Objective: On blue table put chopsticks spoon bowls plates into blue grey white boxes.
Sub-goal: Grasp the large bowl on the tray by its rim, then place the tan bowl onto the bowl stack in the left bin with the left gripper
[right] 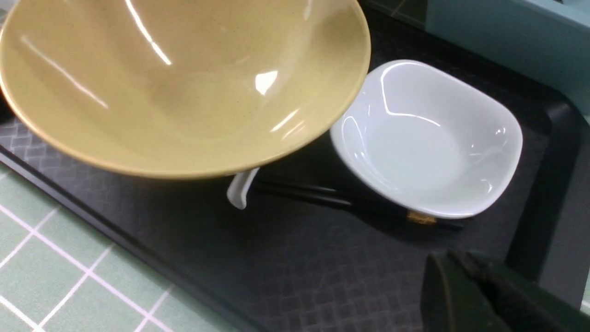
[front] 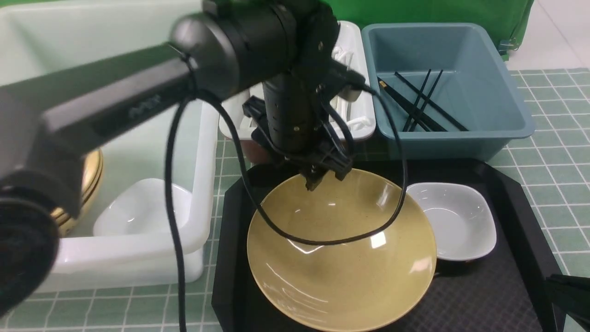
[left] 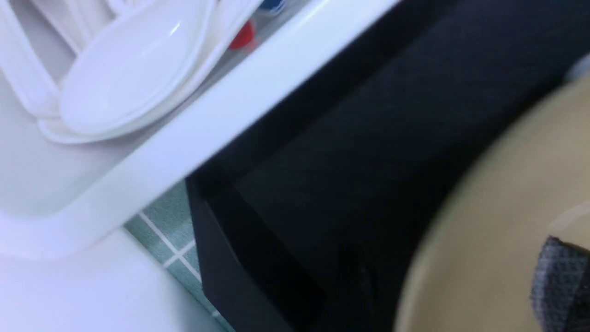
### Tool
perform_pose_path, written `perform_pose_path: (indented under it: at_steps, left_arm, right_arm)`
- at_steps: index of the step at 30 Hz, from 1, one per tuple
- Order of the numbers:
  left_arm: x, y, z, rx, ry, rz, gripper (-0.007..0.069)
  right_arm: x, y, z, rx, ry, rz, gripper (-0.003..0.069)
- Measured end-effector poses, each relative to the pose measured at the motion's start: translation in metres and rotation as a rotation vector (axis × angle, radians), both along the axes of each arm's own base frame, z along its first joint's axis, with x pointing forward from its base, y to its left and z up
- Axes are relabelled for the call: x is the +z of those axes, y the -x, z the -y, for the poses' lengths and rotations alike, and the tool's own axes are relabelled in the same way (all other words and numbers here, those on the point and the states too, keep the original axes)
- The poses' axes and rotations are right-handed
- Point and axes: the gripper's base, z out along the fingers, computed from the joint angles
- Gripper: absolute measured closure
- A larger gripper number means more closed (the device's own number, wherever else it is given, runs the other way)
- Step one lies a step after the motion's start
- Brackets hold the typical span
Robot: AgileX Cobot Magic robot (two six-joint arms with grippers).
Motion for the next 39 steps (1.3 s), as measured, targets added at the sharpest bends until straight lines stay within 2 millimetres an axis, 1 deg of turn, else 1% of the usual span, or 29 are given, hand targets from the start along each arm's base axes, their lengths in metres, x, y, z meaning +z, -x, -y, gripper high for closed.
perform_pose_path:
  at_steps: [3, 6, 8, 10, 12, 13, 14, 15, 20, 21, 22, 23, 24, 26, 27, 28, 29, 30, 31, 32, 33, 34, 36, 38, 39]
  left_arm:
    - [-0.019, -0.006, 0.002, 0.018, -0.042, -0.017, 0.0148]
    - [-0.036, -0.009, 0.004, 0.019, -0.061, -0.048, 0.0154]
    - [-0.041, -0.009, 0.006, 0.012, -0.062, -0.068, 0.0176]
    - [-0.049, -0.009, 0.007, 0.008, -0.069, -0.094, 0.0239]
    - [-0.050, -0.007, 0.006, -0.015, -0.090, -0.115, 0.0300]
    - [-0.049, -0.007, 0.006, -0.016, -0.090, -0.118, 0.0314]
    - [-0.047, -0.006, 0.006, -0.015, -0.085, -0.124, 0.0356]
    - [-0.045, -0.005, 0.006, -0.023, -0.081, -0.125, 0.0383]
    - [-0.035, -0.003, 0.005, -0.076, -0.067, -0.113, 0.0413]
    - [-0.027, -0.001, 0.005, -0.083, -0.051, -0.102, 0.0440]
    - [-0.023, 0.000, 0.004, -0.086, -0.043, -0.099, 0.0452]
    - [-0.007, 0.006, 0.003, -0.096, -0.005, -0.084, 0.0519]
    - [0.005, 0.009, 0.001, -0.100, 0.017, -0.066, 0.0545]
    - [0.036, 0.017, -0.004, -0.113, 0.074, -0.001, 0.0601]
    - [0.057, 0.025, -0.008, -0.121, 0.117, 0.039, 0.0610]
    - [0.061, 0.026, -0.009, -0.123, 0.126, 0.049, 0.0611]
    - [0.088, 0.035, -0.019, -0.134, 0.155, 0.126, 0.0611]
    - [0.107, 0.040, -0.028, -0.127, 0.190, 0.180, 0.0612]
    - [0.110, 0.042, -0.028, -0.128, 0.197, 0.186, 0.0612]
    - [0.141, 0.055, -0.045, -0.110, 0.264, 0.254, 0.0617]
    - [0.144, 0.056, -0.048, -0.106, 0.269, 0.261, 0.0617]
    - [0.164, 0.066, -0.062, -0.089, 0.310, 0.305, 0.0617]
    - [0.185, 0.076, -0.084, -0.054, 0.337, 0.361, 0.0617]
    - [0.209, 0.088, -0.119, 0.024, 0.354, 0.440, 0.0618]
    - [0.211, 0.087, -0.125, 0.046, 0.348, 0.449, 0.0618]
  right_arm:
    - [0.000, 0.000, 0.000, 0.001, 0.001, 0.002, 0.0590]
    - [0.000, 0.000, 0.000, 0.001, 0.001, 0.003, 0.0587]
    - [0.000, 0.000, 0.000, 0.001, 0.001, 0.004, 0.0586]
    - [0.000, 0.000, 0.000, 0.001, 0.001, 0.004, 0.0583]
    - [0.000, 0.000, 0.000, 0.001, 0.001, 0.004, 0.0582]
    - [0.000, 0.000, 0.000, 0.001, 0.001, 0.004, 0.0582]
    - [0.000, 0.000, 0.000, 0.001, 0.001, 0.006, 0.0581]
    - [0.000, 0.000, 0.000, 0.001, 0.000, 0.007, 0.0582]
    - [0.000, 0.000, 0.000, 0.001, 0.001, 0.006, 0.0582]
    - [0.000, 0.000, 0.000, 0.001, 0.001, 0.003, 0.0582]
    - [0.000, 0.000, 0.000, 0.001, 0.002, 0.003, 0.0582]
    - [0.000, 0.000, 0.000, 0.002, 0.003, 0.000, 0.0581]
    - [0.000, 0.000, 0.000, 0.002, 0.003, 0.000, 0.0581]
    - [0.000, 0.000, 0.000, 0.002, 0.003, 0.000, 0.0581]
    - [0.000, 0.000, 0.000, 0.002, 0.003, 0.000, 0.0580]
    - [0.000, 0.000, 0.000, 0.002, 0.003, 0.000, 0.0580]
    - [0.000, 0.000, 0.000, 0.002, 0.003, 0.000, 0.0580]
    - [0.000, 0.000, 0.000, 0.002, 0.003, 0.000, 0.0580]
    - [0.000, 0.000, 0.000, 0.002, 0.003, 0.000, 0.0580]
    - [0.000, 0.000, 0.000, 0.002, 0.003, -0.001, 0.0580]
    - [0.000, 0.000, 0.000, 0.002, 0.003, -0.001, 0.0580]
    - [0.000, 0.000, 0.000, 0.002, 0.004, -0.003, 0.0580]
    - [-0.001, 0.000, 0.000, 0.003, 0.005, -0.006, 0.0580]
    - [-0.001, 0.000, 0.000, 0.003, 0.005, -0.007, 0.0580]
    - [-0.001, 0.000, 0.000, 0.003, 0.005, -0.007, 0.0580]
